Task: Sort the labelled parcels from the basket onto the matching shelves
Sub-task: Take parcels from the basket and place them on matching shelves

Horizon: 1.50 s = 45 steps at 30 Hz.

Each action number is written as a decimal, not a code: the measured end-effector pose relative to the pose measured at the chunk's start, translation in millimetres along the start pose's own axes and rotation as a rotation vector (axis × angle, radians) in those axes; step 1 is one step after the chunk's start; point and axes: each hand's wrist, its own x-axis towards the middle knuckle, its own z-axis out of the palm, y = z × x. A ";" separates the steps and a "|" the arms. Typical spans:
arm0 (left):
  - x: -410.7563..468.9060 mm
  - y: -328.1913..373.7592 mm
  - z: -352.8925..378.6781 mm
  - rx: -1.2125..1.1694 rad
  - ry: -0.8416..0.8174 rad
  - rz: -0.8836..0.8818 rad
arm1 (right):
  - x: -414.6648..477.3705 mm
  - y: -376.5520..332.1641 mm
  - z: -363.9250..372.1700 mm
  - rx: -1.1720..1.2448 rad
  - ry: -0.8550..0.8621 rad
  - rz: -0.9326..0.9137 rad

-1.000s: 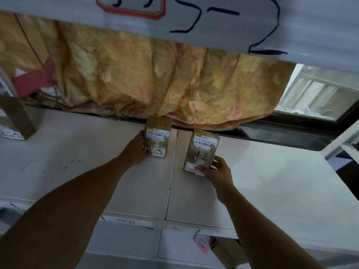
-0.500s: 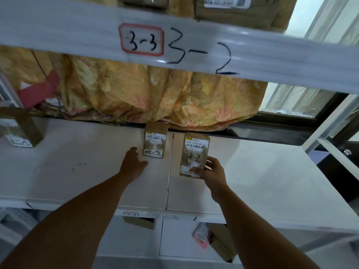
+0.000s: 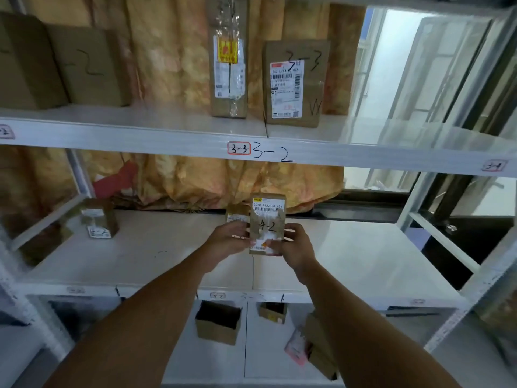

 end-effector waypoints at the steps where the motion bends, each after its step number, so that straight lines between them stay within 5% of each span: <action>1: -14.5 6.1 1.4 0.007 0.019 0.024 | -16.0 -6.9 1.5 -0.004 0.004 -0.010; 11: -133.3 43.0 -55.9 0.048 0.265 0.071 | -118.0 -60.6 76.6 0.026 -0.100 -0.004; 24: -117.9 -13.9 -247.4 0.313 0.620 0.072 | -65.2 -55.2 302.6 -0.077 -0.173 0.033; 33: -64.3 -100.2 -353.2 0.231 0.436 -0.021 | -16.0 -10.0 429.8 -0.193 -0.181 0.087; 45: 48.7 -204.6 -411.5 0.242 0.307 -0.039 | 78.7 59.3 488.1 -0.044 -0.272 0.150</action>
